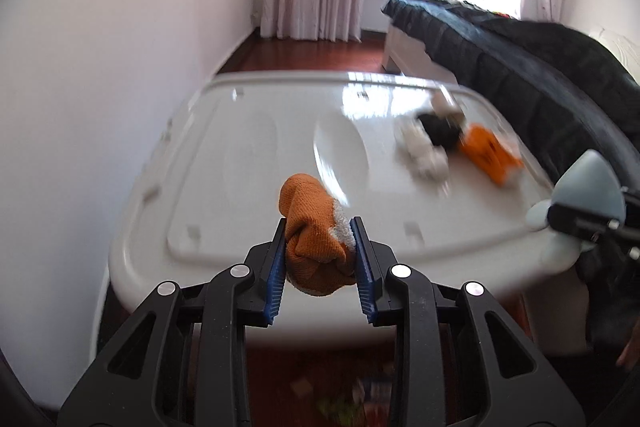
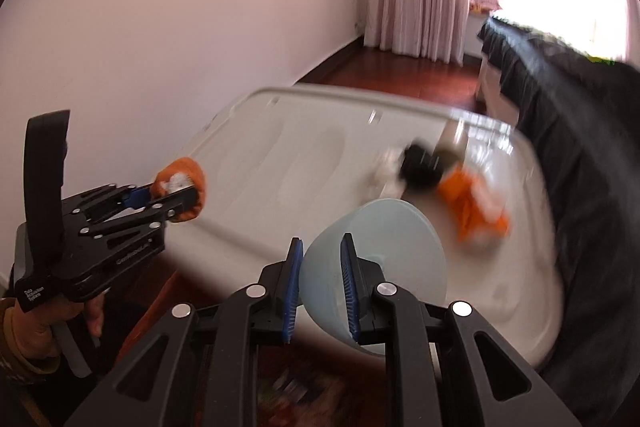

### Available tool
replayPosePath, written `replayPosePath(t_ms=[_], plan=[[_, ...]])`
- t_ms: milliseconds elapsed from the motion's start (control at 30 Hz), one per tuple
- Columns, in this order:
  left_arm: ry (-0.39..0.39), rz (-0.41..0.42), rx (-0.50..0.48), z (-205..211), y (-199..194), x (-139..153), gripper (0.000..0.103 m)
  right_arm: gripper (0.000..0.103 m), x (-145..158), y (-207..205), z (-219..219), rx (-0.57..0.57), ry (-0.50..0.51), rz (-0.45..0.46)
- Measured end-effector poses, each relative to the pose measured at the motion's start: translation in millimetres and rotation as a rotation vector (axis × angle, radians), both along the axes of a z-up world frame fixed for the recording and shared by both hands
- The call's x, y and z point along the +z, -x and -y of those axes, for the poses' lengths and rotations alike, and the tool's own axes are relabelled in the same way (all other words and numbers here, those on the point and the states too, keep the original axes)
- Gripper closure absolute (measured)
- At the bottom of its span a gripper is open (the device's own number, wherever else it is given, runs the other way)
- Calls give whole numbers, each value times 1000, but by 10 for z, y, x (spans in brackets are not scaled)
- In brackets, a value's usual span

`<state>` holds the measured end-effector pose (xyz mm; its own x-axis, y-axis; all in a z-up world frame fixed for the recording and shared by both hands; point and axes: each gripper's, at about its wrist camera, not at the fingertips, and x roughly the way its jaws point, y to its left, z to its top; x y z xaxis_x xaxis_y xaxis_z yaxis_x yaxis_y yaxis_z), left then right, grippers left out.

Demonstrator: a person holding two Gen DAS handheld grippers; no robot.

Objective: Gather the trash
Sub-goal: 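Carry the blue cup and orange sock over the bin and open both grippers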

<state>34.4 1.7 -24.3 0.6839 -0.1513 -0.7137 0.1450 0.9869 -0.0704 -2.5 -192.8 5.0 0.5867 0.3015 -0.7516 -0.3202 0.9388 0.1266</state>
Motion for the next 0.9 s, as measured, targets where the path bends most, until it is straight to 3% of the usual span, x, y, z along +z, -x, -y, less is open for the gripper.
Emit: replayPosePath(t_ms=[200, 367, 667, 700, 767, 800, 833, 900], plan=[[-20, -97, -55, 42, 568, -445, 74, 84, -596, 551, -135, -45, -16, -153], [-5, -171, -38, -31, 763, -713, 74, 84, -931, 699, -167, -76, -2, -225], [-7, -197, 3, -113, 769, -815, 69, 82, -1143, 754, -209, -64, 99, -239], [2, -202, 9, -123, 765, -817, 60, 77, -1151, 755, -230, -64, 124, -232], [7, -203, 39, -142, 772, -810, 40, 27, -1130, 766, -254, -81, 169, -184], [-2, -194, 61, -148, 776, -794, 27, 21, -1105, 780, -251, -91, 177, -159], [-9, -182, 74, -151, 774, -773, 22, 20, -1086, 778, -245, -93, 177, -147], [-24, -162, 79, -137, 766, -738, 21, 20, -1066, 757, -224, -103, 165, -143]])
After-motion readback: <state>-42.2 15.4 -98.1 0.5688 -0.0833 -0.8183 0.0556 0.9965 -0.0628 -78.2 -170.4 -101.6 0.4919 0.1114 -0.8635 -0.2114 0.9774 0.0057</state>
